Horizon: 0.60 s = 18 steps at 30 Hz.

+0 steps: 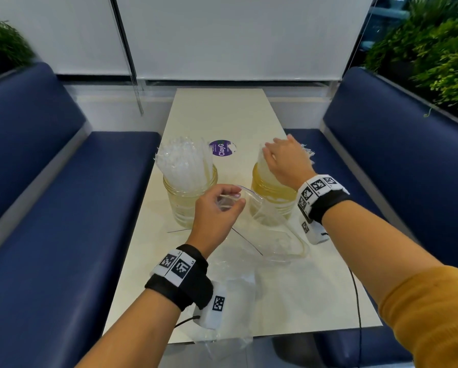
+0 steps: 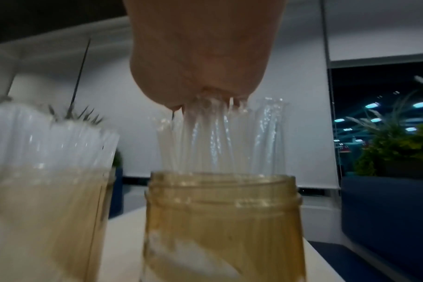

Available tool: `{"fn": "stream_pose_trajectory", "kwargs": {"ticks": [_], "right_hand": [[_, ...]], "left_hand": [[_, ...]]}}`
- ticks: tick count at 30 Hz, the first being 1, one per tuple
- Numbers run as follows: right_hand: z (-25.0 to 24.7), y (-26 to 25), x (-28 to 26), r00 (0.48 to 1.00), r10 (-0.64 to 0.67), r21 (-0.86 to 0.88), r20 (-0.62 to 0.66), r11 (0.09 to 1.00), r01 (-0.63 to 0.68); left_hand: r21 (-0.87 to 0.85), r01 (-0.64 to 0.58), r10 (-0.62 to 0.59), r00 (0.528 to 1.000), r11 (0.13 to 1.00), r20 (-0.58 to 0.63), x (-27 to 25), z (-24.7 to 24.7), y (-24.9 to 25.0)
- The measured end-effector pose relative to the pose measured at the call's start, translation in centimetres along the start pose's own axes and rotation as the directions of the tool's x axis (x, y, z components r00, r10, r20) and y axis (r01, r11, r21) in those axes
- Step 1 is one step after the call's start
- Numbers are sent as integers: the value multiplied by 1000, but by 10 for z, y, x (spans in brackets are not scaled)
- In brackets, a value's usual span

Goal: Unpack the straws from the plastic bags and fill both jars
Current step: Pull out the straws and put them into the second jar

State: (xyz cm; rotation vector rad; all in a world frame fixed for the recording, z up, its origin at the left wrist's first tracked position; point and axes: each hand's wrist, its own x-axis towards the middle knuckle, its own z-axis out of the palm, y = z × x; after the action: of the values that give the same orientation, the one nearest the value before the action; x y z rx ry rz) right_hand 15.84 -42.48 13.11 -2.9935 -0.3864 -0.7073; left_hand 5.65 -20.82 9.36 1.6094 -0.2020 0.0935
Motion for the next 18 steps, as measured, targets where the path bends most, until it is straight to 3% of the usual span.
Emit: {"fn": "stream_pose_trajectory", "kwargs": {"ticks": [2, 3, 7, 8, 10, 12, 14, 16, 17, 18], "right_hand": [[-6, 3, 10, 967, 139, 59, -212, 990, -130], [-9, 6, 11, 948, 207, 41, -241, 978, -203], [8, 20, -2, 944, 301, 45, 136, 950, -310], [10, 22, -7, 946, 289, 41, 144, 954, -298], [4, 23, -10, 969, 246, 32, -8, 969, -246], [-19, 11, -11, 960, 192, 107, -203, 979, -173], [-46, -11, -16, 960, 94, 174, -265, 984, -48], [-70, -37, -25, 993, 3, 202, -118, 979, 21], [-74, -47, -30, 998, -11, 258, 59, 966, -5], [-76, -57, -37, 965, -23, 312, 262, 948, -63]], "left_hand": [[2, 4, -4, 1000, 1000, 1, 1, 1, 0], [3, 3, -3, 1000, 1000, 1, 1, 1, 1], [20, 7, -8, 998, 1000, 68, -1, -1, 5], [28, 6, -9, 995, 1000, 95, -2, -2, 7], [52, 1, -9, 989, 999, 149, -2, -2, 9], [73, 10, -25, 978, 997, 206, -2, -2, 9], [91, 14, -37, 967, 996, 252, -2, 1, 10], [109, 5, -36, 961, 994, 276, -1, 4, 11], [109, 5, -36, 959, 994, 282, 0, 5, 12], [103, 7, -36, 959, 995, 282, 1, 7, 13]]}}
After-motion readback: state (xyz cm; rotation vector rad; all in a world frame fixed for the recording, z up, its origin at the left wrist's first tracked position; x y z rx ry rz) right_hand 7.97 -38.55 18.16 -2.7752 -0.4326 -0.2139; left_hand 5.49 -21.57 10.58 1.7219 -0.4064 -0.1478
